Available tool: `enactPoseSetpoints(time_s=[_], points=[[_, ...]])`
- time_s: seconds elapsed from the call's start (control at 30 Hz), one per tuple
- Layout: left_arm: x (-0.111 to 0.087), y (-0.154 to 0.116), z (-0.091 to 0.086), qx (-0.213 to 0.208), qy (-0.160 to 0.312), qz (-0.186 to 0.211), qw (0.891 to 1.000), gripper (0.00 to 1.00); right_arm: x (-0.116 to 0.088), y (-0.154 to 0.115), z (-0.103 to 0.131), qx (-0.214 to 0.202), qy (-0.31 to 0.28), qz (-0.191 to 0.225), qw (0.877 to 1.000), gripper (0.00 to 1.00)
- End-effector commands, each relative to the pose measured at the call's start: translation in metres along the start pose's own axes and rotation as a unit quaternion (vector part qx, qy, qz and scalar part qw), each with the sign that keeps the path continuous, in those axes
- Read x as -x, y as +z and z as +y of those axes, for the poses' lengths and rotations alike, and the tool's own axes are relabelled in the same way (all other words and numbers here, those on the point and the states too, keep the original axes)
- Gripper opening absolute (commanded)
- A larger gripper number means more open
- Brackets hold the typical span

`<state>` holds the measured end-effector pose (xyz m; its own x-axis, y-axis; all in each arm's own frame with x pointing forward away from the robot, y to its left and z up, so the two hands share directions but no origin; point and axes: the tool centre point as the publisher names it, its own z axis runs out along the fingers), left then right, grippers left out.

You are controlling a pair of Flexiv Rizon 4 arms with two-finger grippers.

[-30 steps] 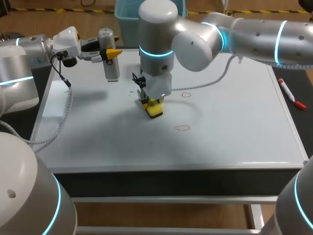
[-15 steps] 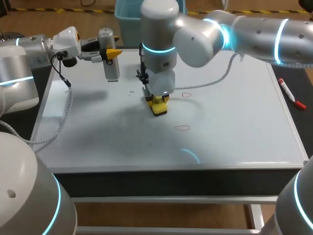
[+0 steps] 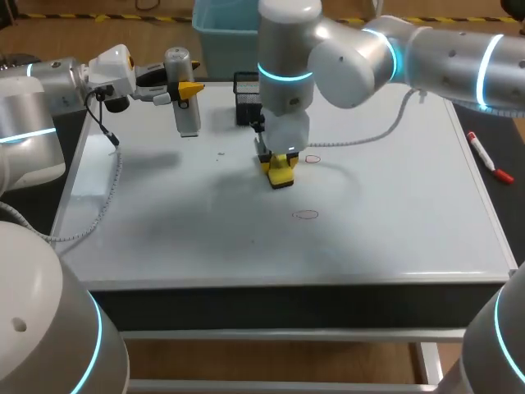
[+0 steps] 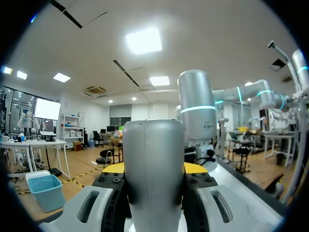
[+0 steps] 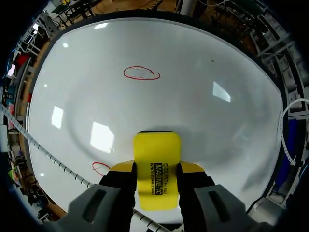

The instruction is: Pick up the inspection probe, press it on each red-marked spot on the whiteboard one by one, put down the probe, pick up the eraser, and wipe off all the red marks.

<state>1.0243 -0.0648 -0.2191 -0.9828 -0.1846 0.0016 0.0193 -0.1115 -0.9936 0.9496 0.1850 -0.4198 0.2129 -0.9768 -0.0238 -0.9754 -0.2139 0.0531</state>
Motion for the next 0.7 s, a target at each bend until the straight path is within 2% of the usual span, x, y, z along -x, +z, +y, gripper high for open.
enactPoseSetpoints(time_s=[0.03,0.27,0.5,0.7], points=[[0.0,0.0,-0.002,0.001,0.0,0.0,1.0,0.0,-0.027,-0.036,-0.013,-0.011,0.009,-0.003,1.0,0.0],[0.0,0.0,-0.002,0.001,0.0,0.0,1.0,0.0,-0.077,-0.061,-0.043,-0.036,0.047,0.014,0.998,0.0],[0.0,0.0,-0.002,0.001,0.0,0.0,1.0,0.0,-0.13,-0.062,-0.059,-0.028,0.084,0.024,0.996,0.0],[0.0,0.0,-0.002,0.001,0.0,0.0,1.0,0.0,-0.192,-0.057,-0.07,-0.018,0.134,0.029,0.99,0.0]])
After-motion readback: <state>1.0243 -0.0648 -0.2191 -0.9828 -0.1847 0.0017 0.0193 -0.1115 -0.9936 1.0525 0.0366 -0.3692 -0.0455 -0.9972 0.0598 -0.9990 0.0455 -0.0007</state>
